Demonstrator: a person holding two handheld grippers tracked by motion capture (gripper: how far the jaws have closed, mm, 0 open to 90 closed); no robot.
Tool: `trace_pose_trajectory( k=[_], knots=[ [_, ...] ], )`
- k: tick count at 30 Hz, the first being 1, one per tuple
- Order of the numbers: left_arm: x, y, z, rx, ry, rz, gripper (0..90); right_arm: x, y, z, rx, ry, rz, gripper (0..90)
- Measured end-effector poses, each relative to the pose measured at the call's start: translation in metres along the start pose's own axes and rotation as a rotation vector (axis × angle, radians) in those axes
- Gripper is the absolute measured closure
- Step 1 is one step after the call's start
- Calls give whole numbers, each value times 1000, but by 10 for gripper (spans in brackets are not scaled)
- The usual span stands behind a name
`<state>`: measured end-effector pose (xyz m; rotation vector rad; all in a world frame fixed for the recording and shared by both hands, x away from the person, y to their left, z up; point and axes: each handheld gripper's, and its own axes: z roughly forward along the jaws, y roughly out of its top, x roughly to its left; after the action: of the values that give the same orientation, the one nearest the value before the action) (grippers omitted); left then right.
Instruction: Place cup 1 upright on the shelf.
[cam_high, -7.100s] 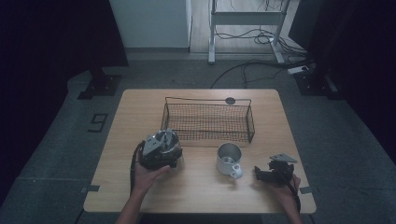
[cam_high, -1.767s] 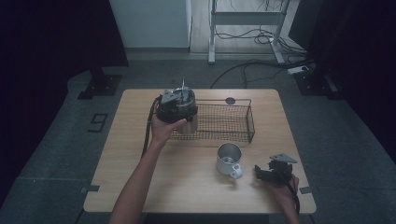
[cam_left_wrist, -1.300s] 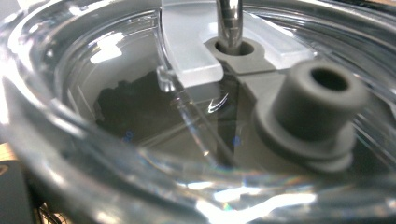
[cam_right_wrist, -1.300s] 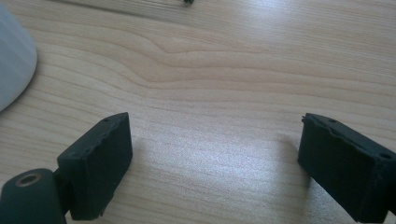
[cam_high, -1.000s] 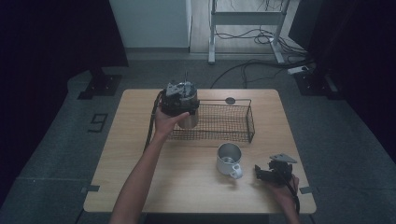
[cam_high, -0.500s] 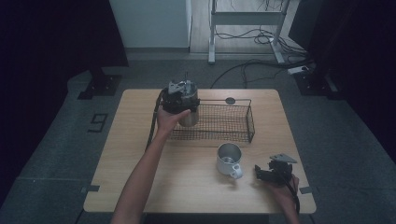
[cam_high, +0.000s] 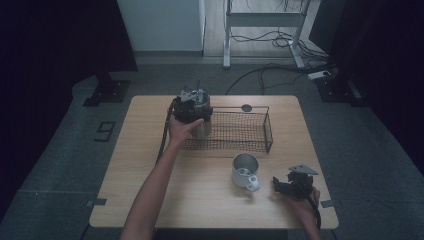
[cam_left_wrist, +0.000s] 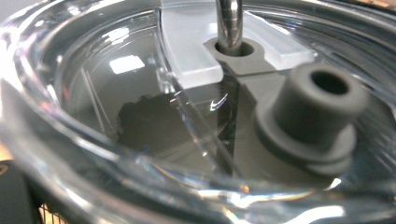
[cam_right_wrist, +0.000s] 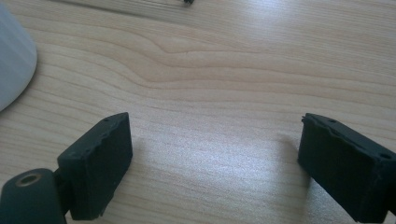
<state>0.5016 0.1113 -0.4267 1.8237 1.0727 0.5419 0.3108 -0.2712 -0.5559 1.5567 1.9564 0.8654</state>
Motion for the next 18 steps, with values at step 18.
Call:
trace_pose_trajectory(
  k=[18],
  knots=[
    [0, -15, 15, 40, 23, -7, 38, 0, 0, 0, 0, 1, 0, 97]
  ],
)
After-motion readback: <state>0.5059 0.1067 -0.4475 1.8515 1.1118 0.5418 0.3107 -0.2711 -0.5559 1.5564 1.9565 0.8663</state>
